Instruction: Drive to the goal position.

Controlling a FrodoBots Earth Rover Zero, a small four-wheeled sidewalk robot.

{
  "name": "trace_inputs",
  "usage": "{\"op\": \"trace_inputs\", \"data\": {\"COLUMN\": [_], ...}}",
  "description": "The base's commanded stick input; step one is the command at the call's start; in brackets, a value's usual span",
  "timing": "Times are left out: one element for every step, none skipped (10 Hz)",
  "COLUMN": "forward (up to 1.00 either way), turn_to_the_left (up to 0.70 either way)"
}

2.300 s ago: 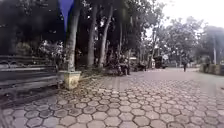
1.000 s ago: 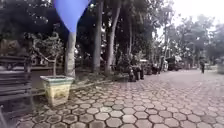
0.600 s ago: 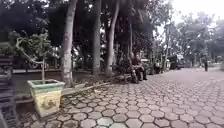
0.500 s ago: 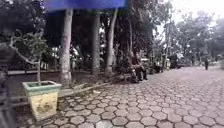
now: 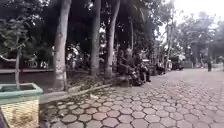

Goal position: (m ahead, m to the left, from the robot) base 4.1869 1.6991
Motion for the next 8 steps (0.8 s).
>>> {"op": "trace_inputs", "data": {"forward": [0.00,0.00,0.00,0.00,0.00,0.00,0.00,0.00], "turn_to_the_left": [-0.45,-0.45,-0.45,-0.45,-0.45,-0.45,-0.45,-0.45]}}
